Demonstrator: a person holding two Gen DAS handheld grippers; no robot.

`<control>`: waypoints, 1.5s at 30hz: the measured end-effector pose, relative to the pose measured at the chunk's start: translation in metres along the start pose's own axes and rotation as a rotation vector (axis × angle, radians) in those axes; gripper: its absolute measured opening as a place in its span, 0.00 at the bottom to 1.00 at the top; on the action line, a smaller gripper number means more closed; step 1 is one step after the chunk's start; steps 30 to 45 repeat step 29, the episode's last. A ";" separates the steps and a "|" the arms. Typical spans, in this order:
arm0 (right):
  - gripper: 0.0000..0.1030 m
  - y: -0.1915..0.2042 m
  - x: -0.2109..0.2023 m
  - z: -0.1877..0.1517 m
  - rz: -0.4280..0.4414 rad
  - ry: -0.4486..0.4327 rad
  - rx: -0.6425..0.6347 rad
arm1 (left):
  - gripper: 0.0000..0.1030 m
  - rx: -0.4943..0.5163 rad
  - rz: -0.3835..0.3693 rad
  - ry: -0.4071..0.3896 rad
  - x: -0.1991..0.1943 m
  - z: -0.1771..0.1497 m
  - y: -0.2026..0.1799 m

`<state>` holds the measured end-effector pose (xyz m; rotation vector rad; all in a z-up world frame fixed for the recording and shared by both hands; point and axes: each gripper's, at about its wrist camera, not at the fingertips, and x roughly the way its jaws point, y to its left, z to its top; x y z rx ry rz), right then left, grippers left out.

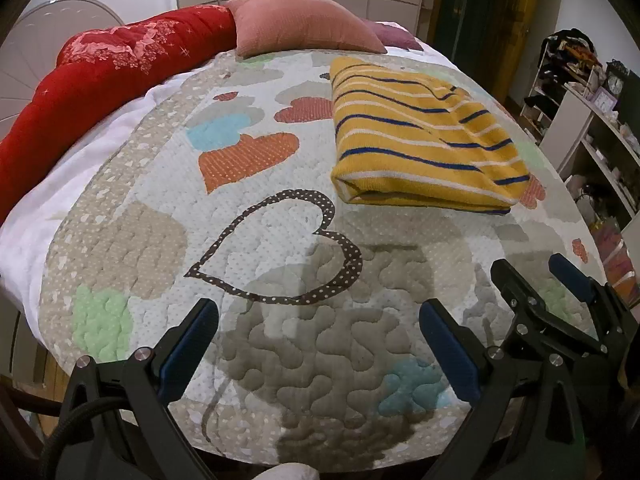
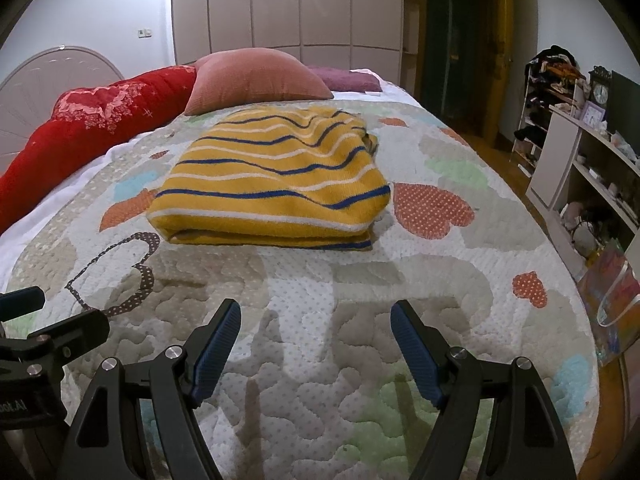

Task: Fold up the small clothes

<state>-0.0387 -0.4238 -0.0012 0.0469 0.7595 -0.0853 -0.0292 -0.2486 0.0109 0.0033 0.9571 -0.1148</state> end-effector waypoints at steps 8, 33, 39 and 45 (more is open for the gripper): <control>0.80 0.004 -0.005 0.001 -0.001 -0.007 -0.021 | 0.97 -0.003 -0.010 -0.012 -0.007 -0.001 0.001; 0.80 0.020 0.015 0.008 -0.020 0.051 -0.072 | 0.97 -0.113 -0.004 0.026 0.006 0.006 0.038; 0.80 0.020 0.015 0.008 -0.020 0.051 -0.072 | 0.97 -0.113 -0.004 0.026 0.006 0.006 0.038; 0.80 0.020 0.015 0.008 -0.020 0.051 -0.072 | 0.97 -0.113 -0.004 0.026 0.006 0.006 0.038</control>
